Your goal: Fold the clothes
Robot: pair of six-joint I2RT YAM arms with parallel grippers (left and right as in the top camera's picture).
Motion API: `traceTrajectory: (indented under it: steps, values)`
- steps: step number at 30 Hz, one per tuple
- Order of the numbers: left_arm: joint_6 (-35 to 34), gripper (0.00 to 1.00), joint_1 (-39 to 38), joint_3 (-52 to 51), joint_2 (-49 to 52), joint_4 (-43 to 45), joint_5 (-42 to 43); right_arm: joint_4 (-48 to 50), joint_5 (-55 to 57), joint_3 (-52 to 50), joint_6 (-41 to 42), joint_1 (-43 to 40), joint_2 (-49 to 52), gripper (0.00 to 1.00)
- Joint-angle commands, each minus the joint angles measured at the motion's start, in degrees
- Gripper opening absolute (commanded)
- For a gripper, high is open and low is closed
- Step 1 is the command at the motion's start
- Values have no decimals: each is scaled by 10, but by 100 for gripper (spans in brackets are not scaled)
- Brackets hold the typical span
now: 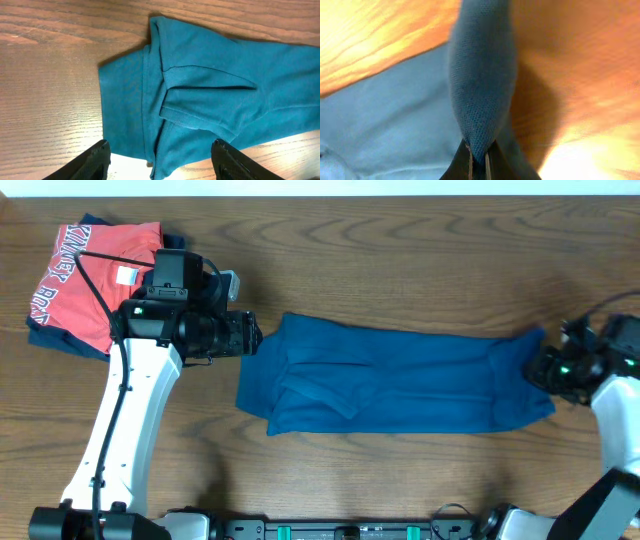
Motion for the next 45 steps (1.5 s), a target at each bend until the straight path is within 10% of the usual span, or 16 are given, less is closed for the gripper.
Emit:
traceTrajectory:
  steps: [1,22,45]
  values:
    - [8,66,0,8,0,-4,1,-6,34,12,34,63,-14,1]
    - [8,66,0,8,0,3,2,24,183,10,159,363,-4,1]
    - [8,66,0,8,0,5,2,-9,379,19,64,291,-60,1]
